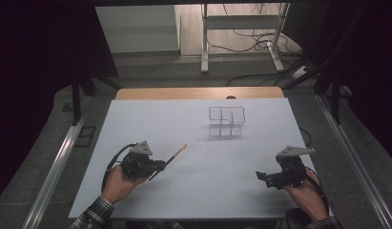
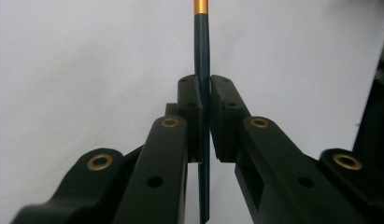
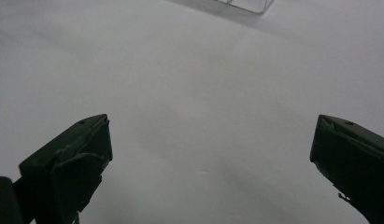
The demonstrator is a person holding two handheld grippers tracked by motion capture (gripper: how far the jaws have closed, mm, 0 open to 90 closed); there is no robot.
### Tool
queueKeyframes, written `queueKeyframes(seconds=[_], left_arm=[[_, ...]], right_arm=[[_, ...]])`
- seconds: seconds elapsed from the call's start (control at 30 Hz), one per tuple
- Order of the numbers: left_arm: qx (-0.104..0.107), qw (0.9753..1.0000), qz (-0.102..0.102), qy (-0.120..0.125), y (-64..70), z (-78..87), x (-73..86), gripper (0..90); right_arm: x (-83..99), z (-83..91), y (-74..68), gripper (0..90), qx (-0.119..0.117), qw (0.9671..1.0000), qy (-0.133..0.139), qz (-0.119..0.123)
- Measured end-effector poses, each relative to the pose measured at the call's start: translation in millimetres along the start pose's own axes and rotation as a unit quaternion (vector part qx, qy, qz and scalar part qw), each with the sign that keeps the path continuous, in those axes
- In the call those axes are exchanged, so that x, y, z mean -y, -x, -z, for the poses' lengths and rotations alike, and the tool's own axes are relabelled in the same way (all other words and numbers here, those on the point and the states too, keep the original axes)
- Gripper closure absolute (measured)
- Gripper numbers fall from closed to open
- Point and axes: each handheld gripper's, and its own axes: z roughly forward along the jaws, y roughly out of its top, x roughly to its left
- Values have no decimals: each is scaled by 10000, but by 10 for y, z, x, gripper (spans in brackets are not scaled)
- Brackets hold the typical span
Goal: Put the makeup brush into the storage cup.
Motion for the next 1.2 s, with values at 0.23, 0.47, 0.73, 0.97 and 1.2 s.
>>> queueKeyframes(seconds=[0.23,0.47,0.73,0.97,1.2], left_arm=[[80,9999,-23,113,30,15,-9,836],[204,9993,-13,323,71,32,-30,836],[320,9982,25,515,112,23,-56,836],[454,9971,22,618,154,-8,-87,836],[538,9962,51,687,179,-49,-115,836]], right_arm=[[-46,-8,-56,0,-210,9996,164,-4],[-96,-39,-122,0,-395,9987,316,109],[-178,-87,-242,0,-615,9969,475,128],[-258,-175,-358,0,-840,9949,545,112],[-333,-258,-469,2,-954,9938,545,150]])
